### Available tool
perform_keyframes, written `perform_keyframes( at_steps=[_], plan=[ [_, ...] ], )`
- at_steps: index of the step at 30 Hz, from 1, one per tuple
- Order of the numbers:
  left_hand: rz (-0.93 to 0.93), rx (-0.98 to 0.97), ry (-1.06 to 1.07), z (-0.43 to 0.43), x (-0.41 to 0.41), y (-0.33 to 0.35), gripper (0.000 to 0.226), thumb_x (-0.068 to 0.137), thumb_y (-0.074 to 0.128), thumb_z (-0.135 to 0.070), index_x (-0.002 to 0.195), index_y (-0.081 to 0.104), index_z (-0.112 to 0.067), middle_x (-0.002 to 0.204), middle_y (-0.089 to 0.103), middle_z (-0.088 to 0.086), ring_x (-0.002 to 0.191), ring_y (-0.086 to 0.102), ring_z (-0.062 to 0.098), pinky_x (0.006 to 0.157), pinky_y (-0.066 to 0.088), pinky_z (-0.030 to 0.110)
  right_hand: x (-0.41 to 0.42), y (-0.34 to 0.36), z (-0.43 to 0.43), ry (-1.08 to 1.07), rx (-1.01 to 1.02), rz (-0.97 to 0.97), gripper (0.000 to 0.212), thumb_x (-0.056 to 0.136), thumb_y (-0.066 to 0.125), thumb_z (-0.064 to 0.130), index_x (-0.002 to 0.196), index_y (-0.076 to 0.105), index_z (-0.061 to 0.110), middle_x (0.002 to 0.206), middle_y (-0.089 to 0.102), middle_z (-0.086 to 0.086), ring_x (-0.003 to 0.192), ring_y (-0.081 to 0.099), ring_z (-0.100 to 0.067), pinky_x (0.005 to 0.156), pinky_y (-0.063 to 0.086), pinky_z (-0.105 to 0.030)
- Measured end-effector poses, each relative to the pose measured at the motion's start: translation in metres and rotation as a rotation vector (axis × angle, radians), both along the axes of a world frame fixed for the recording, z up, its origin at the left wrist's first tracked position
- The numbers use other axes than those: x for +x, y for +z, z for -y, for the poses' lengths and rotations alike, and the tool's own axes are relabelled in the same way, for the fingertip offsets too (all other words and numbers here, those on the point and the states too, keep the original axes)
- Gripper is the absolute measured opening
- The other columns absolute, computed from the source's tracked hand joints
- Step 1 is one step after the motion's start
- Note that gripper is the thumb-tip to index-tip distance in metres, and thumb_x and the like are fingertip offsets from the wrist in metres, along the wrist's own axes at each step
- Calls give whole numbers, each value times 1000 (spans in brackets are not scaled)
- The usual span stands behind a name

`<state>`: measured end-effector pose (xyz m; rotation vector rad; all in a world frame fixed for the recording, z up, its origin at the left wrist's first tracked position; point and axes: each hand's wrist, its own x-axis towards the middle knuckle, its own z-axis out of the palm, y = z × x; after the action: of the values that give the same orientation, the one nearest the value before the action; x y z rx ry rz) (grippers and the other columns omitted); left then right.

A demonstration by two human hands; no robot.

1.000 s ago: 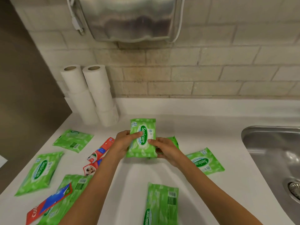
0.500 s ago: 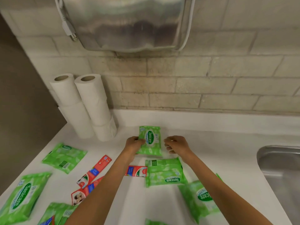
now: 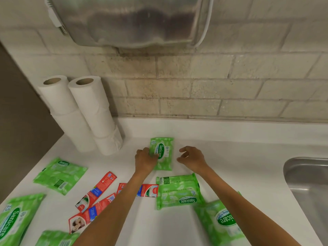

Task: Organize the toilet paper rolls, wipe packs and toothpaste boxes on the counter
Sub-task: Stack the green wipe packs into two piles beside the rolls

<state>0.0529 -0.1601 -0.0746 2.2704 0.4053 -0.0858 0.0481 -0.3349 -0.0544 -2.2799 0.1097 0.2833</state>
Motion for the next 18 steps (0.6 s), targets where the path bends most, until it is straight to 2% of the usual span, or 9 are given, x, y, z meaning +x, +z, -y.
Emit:
perform_keyframes(
  at_steps=[1, 2, 4, 7, 11, 18],
  plan=[
    [4, 57, -37, -1, -3, -1, 42, 84, 59, -24, 121, 52, -5, 113, 53, 17, 107, 50, 30, 87, 43, 32, 0, -2, -3, 22, -30, -1, 41, 79, 68, 23, 119, 58, 16, 109, 67, -4, 102, 60, -17, 78, 39, -21],
    [16, 89, -81, -2, -6, -1, 49, 82, 60, -26, 127, 47, -10, 118, 50, 16, 114, 45, 32, 92, 39, 33, 1, -3, -5, 42, -61, -4, 43, 79, 69, 25, 120, 57, 17, 111, 65, -3, 104, 59, -18, 80, 40, -23],
    [27, 154, -196, -6, -11, -2, 58, 80, 62, -30, 133, 41, -20, 121, 49, 14, 117, 41, 32, 93, 37, 34, 1, -7, -11, 82, -127, -5, 48, 77, 70, 29, 122, 55, 19, 116, 62, -2, 110, 56, -18, 86, 40, -26],
    [-16, 281, -311, -11, -16, -7, 69, 81, 63, -36, 142, 32, -24, 135, 38, 12, 123, 36, 33, 100, 36, 38, 2, -12, -19, 133, -219, 7, 54, 76, 71, 36, 124, 53, 20, 123, 55, -3, 117, 50, -20, 97, 40, -32],
    [-9, 360, -359, -15, -17, -13, 67, 85, 61, -36, 143, 31, -23, 144, 30, 11, 127, 34, 33, 104, 35, 38, 4, -18, -27, 162, -262, 27, 58, 74, 73, 37, 126, 53, 21, 123, 53, -4, 118, 50, -22, 99, 39, -34],
    [24, 326, -337, -14, -7, -14, 62, 87, 59, -33, 143, 34, -20, 142, 33, 12, 126, 35, 32, 104, 34, 37, 11, -20, -30, 146, -272, 71, 55, 77, 71, 37, 127, 54, 20, 121, 54, -6, 116, 51, -24, 97, 39, -36]
  ],
)
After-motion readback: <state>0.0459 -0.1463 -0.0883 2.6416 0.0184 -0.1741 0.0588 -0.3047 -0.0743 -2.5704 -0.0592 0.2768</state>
